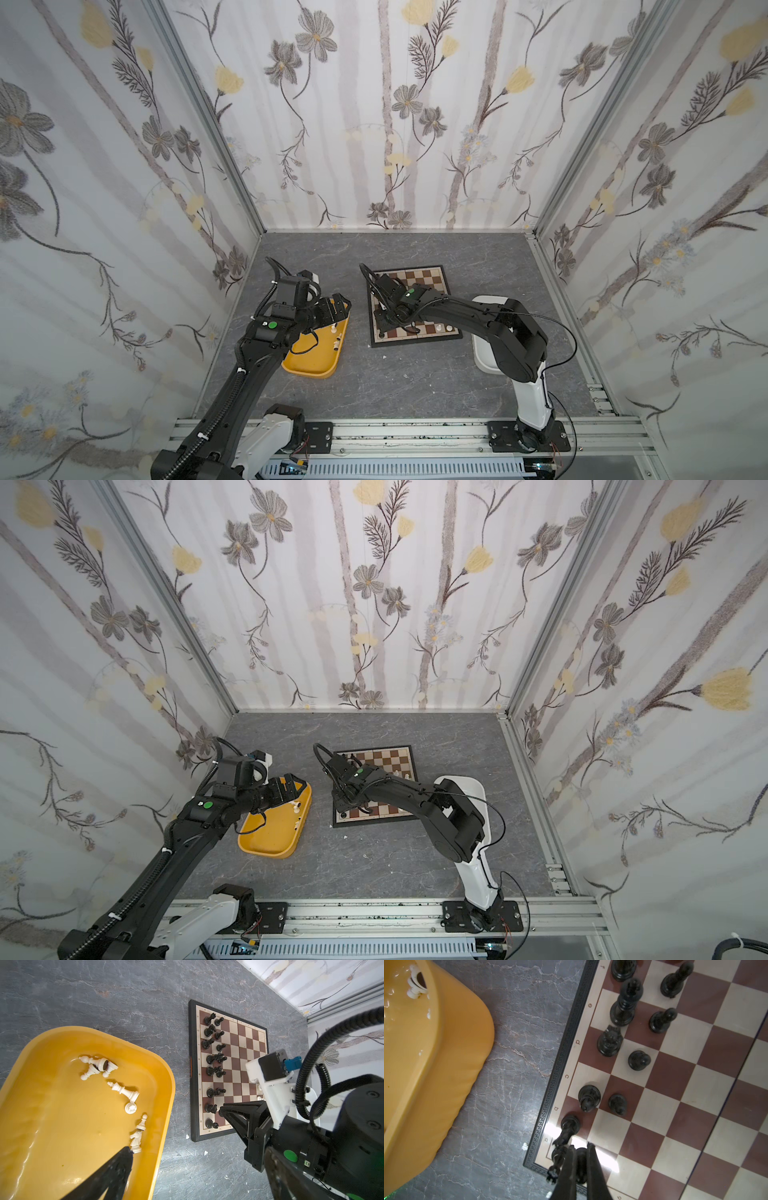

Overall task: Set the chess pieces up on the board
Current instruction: 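Carry the pawn to the black row while the left gripper moves over the yellow tray, then lower the black pawn onto the board edge square and open the right gripper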

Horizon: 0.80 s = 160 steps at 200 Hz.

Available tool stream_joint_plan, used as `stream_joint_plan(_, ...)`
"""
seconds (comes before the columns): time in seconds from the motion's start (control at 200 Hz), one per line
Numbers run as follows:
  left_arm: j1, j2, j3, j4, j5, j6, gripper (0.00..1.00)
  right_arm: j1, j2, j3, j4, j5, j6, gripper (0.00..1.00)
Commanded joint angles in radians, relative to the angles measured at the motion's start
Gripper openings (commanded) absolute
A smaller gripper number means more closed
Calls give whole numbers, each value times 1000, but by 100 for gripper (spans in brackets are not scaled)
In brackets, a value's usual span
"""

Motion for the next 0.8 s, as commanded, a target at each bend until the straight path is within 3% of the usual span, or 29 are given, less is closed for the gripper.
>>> stream_joint_plan(0.0, 1, -4, 0, 12, -2, 15, 100, -9, 12, 8, 15, 9, 17, 2)
stream_joint_plan(0.33, 1, 5, 0, 19, 3, 13, 100, -25, 28, -3, 17, 13, 24, 5)
stream_joint_plan(0.794, 1, 9, 0, 21, 7, 14, 100, -31, 47, -3, 22, 18, 21, 19)
